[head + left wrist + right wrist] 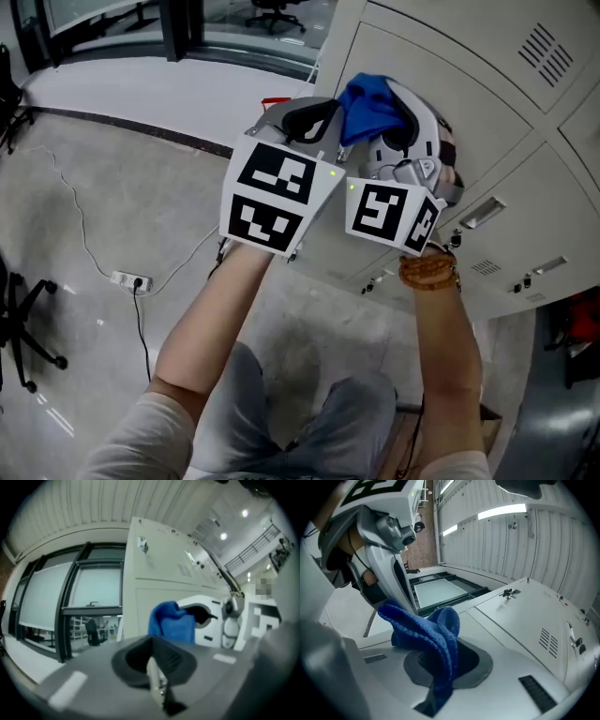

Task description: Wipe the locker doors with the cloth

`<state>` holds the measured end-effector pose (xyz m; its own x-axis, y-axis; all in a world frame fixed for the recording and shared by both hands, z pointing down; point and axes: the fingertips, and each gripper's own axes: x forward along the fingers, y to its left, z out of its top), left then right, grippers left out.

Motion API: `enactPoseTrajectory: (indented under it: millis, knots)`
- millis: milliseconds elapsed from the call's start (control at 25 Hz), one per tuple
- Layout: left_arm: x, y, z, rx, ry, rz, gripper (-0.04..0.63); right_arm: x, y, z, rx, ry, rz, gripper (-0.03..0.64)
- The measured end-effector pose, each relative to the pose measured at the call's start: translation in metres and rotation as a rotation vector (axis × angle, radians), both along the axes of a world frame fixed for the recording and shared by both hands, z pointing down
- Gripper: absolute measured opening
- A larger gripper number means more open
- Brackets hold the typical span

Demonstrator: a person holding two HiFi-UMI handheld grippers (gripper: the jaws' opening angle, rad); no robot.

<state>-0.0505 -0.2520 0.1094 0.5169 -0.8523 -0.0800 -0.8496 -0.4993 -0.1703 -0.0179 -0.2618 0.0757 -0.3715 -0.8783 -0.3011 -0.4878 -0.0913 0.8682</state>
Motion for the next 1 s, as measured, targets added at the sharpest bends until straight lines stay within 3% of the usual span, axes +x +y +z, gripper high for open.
enactPoseTrajectory:
  millis: [360,560,880,1000]
  knots:
    - [0.024,-0.007,0.079,-0.069,-0.027,0.029,0.002,0.027,0.002,0.093,-0.054,-0.025,0.033,0.029]
    - [0.01,-0.011,0.11,-0.086,-0.003,-0.015,0.002,0.024,0.0,0.147,-0.1,-0.005,0.04,0.029]
    - [-0.002,-0.008,0.176,-0.126,-0.026,-0.057,0.002,0.022,0.0,0.202,-0.136,-0.057,0.02,0.029]
    - [-0.005,-0.006,0.201,-0.152,-0.03,-0.063,0.002,0.016,-0.002,0.234,-0.177,-0.032,0.017,0.029]
